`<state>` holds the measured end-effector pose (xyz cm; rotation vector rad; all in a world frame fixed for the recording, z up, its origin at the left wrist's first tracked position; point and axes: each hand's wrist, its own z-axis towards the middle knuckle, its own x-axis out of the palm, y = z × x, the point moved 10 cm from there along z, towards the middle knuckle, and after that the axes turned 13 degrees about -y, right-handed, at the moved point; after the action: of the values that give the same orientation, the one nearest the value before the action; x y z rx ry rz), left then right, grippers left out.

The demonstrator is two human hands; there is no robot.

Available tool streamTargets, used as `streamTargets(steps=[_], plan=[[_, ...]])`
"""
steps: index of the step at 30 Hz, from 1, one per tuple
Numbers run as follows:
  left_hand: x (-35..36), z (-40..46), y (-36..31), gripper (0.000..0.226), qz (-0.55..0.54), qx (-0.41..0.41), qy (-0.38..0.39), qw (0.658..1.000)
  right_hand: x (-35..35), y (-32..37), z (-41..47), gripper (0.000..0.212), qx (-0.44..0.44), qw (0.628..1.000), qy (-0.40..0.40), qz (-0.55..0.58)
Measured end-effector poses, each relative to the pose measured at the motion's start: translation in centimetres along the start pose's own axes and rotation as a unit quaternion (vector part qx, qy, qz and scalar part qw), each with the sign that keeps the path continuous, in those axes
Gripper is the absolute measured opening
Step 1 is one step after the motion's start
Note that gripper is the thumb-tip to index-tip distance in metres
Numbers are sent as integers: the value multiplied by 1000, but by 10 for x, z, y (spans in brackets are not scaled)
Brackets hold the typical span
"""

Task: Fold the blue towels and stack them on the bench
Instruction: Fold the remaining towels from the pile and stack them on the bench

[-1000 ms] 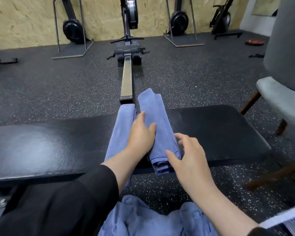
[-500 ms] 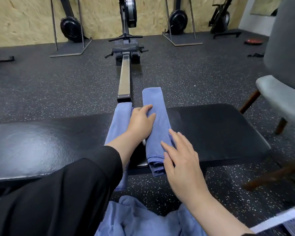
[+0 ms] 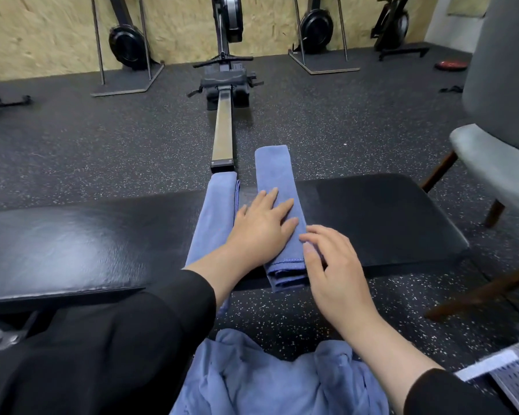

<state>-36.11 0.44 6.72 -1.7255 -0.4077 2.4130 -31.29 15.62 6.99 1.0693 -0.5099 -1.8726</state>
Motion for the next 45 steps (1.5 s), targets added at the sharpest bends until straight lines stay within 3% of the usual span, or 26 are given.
streamTargets(steps=[3, 7, 11, 17, 22, 27, 33, 36, 39, 42, 45], plan=[[1, -10, -1, 59, 28, -6, 39, 999, -12, 6, 9, 47, 7, 1000, -4, 0], [-36, -31, -15, 45, 6, 8, -47, 999, -35, 23, 21, 39, 8, 1000, 0, -11], [-33, -84, -36, 54, -29, 37, 58, 997, -52, 36, 12, 30, 26, 998, 51, -34], [-70, -163, -46, 47, -64, -10, 54, 996, -64, 50, -55, 28, 29, 985, 150, -83], [-77, -218, -44, 39, -78, -20, 83, 993, -46, 38, -121, 26, 39, 936, 310, -160], [-32, -274, -9, 33, -18, -32, 194, 980, -14, 2, -200, 29, 3, 879, 417, -231], [3, -299, 18, 34, 90, 4, 282, 955, 15, -67, -269, 40, 53, 843, 469, -258], [16, -299, 25, 39, 101, -4, 309, 946, 33, -88, -296, 18, 63, 831, 496, -243], [28, -299, 24, 42, 111, 2, 347, 931, 56, -100, -313, 17, 73, 819, 519, -233], [41, -297, 19, 44, 112, 6, 374, 921, 68, -123, -322, 46, 82, 803, 530, -261], [52, -287, 11, 42, 95, 11, 379, 921, 63, -153, -326, 53, 123, 765, 545, -320]])
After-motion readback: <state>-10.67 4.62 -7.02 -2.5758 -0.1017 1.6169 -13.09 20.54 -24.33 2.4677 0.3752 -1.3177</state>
